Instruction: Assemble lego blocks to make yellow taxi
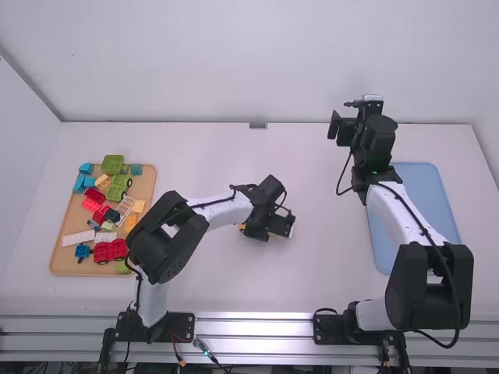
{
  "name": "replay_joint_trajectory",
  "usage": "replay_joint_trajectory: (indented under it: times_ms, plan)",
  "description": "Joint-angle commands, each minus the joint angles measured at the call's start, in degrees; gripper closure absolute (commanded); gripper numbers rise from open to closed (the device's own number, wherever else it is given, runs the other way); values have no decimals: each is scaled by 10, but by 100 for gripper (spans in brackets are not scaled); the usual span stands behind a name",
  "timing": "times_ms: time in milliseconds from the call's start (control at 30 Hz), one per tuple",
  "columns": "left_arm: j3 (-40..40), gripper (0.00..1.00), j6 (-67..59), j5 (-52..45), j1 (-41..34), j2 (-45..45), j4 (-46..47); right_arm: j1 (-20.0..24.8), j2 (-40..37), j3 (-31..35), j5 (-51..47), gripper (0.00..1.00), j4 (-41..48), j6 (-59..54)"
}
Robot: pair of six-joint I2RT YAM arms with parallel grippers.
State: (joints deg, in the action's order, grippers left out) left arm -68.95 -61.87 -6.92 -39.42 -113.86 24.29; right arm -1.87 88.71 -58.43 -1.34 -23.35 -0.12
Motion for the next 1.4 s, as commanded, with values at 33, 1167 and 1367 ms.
replay_joint_trajectory:
  times_ms: [33,1167,1367]
  plan:
    - [2,46,54,42,0,-8,7,0,5,-19,0,1,-2,3]
    - [-327,1,345,56,84,-7,271,-1,5,-19,0,1,-2,3]
    - [-376,1,436,158,216,-7,296,0,5,-19,0,1,-4,3]
